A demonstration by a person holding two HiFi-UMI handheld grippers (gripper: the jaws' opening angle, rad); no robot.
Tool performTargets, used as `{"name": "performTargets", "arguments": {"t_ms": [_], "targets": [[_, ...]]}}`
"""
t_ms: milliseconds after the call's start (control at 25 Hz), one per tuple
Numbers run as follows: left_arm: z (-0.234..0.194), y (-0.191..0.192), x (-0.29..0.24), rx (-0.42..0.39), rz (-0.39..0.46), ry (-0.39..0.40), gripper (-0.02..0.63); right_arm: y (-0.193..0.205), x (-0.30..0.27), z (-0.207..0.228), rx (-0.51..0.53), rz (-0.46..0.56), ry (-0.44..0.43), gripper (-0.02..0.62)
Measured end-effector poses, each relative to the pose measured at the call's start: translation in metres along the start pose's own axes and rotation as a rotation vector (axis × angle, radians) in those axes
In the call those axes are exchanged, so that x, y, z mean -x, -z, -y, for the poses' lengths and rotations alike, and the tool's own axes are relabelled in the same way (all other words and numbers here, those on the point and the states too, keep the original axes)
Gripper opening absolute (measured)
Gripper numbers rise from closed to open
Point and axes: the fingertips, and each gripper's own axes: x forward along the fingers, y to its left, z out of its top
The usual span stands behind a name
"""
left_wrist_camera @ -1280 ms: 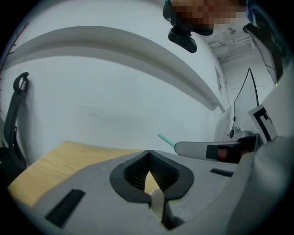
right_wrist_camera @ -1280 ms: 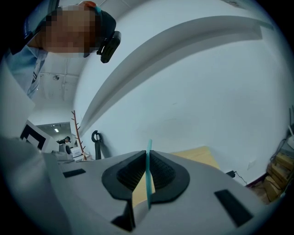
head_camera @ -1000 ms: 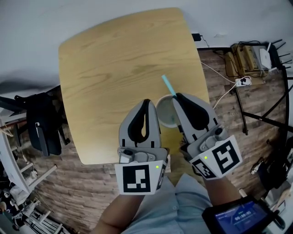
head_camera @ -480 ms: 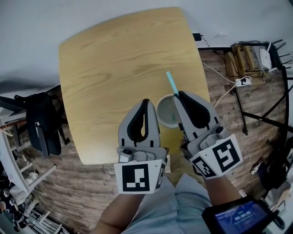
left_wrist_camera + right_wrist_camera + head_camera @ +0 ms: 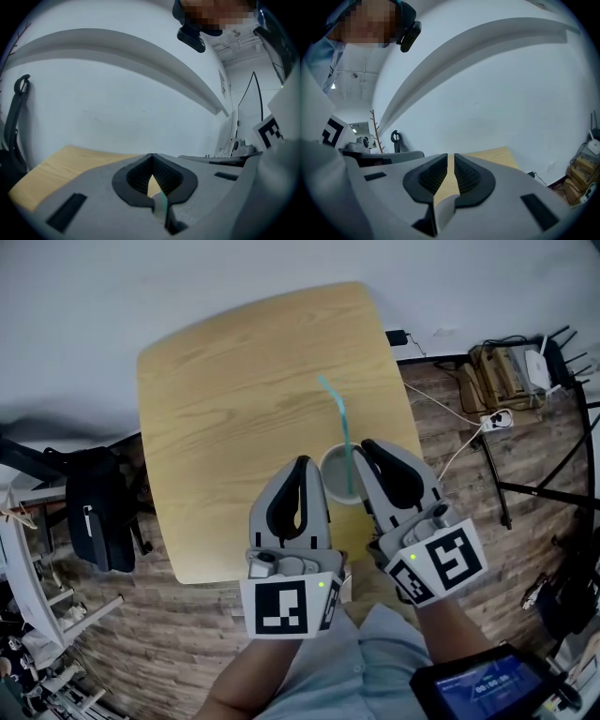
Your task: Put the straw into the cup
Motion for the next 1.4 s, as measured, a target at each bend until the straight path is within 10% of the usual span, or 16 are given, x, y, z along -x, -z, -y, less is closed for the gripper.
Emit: {"name": "performTargets", "arguments": {"t_ms": [1400], "targets": [[0.064, -0.179, 0.097, -0.166, 0.418, 0.075, -0.002, -0.181, 0.093, -0.098, 0.319, 0.357, 0.022, -0.002]]}}
